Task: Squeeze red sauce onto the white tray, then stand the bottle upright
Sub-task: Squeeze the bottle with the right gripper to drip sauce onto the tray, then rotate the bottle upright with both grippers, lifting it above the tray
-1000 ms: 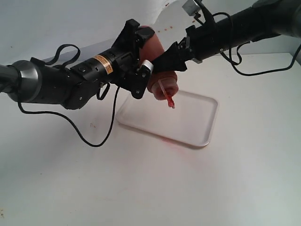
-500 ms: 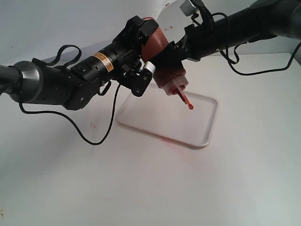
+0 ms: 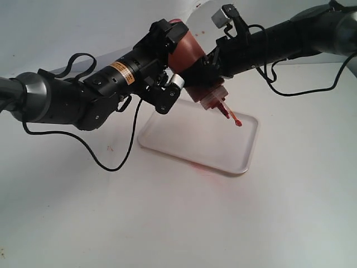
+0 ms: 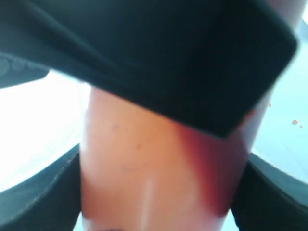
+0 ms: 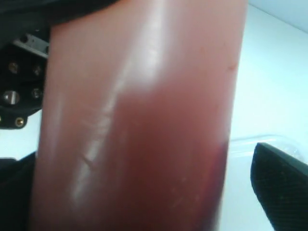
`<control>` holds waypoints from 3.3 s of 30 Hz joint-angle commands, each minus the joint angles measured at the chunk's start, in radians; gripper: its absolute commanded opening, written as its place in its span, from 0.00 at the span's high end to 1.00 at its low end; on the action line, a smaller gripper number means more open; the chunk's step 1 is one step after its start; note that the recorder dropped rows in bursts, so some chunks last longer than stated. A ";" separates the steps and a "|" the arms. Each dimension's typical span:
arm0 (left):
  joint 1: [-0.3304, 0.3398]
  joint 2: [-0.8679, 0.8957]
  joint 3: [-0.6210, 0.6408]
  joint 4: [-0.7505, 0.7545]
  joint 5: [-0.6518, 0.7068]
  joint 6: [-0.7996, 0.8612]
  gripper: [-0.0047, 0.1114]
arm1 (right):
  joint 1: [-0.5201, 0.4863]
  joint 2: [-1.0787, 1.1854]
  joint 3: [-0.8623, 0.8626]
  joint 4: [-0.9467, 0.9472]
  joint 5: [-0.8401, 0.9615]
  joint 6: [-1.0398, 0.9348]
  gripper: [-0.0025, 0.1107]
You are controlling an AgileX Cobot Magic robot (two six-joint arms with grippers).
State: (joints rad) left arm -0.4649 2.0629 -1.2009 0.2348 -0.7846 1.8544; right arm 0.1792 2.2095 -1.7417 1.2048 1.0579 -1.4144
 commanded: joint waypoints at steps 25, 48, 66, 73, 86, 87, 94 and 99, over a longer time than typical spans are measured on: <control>-0.006 -0.014 -0.014 -0.017 -0.072 0.009 0.96 | 0.023 -0.001 -0.006 0.000 -0.202 -0.027 0.98; -0.006 -0.014 -0.014 -0.017 -0.072 0.009 0.96 | 0.023 -0.001 -0.006 0.018 -0.231 -0.024 0.31; -0.006 -0.014 -0.014 -0.017 -0.072 0.009 0.96 | 0.023 -0.001 -0.006 0.009 -0.231 -0.026 0.97; -0.004 -0.014 -0.014 -0.048 -0.072 0.005 0.96 | 0.023 -0.001 -0.006 0.009 -0.229 -0.005 0.63; -0.004 -0.014 -0.012 -0.069 -0.107 -0.110 0.96 | 0.021 -0.001 -0.006 0.009 -0.204 -0.005 0.27; -0.004 -0.014 -0.012 -0.069 -0.109 -0.114 0.96 | 0.021 -0.001 -0.006 0.009 -0.204 -0.005 0.27; -0.004 -0.014 0.022 -0.069 -0.143 -0.180 0.96 | 0.019 -0.019 -0.006 0.009 -0.199 -0.005 0.27; -0.004 -0.014 0.055 -0.098 -0.181 -0.201 0.96 | 0.017 -0.022 -0.006 0.009 -0.164 -0.005 0.27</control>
State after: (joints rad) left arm -0.4574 2.0735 -1.1539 0.1666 -0.8324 1.7377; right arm 0.2097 2.1959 -1.7417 1.1760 0.9283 -1.4335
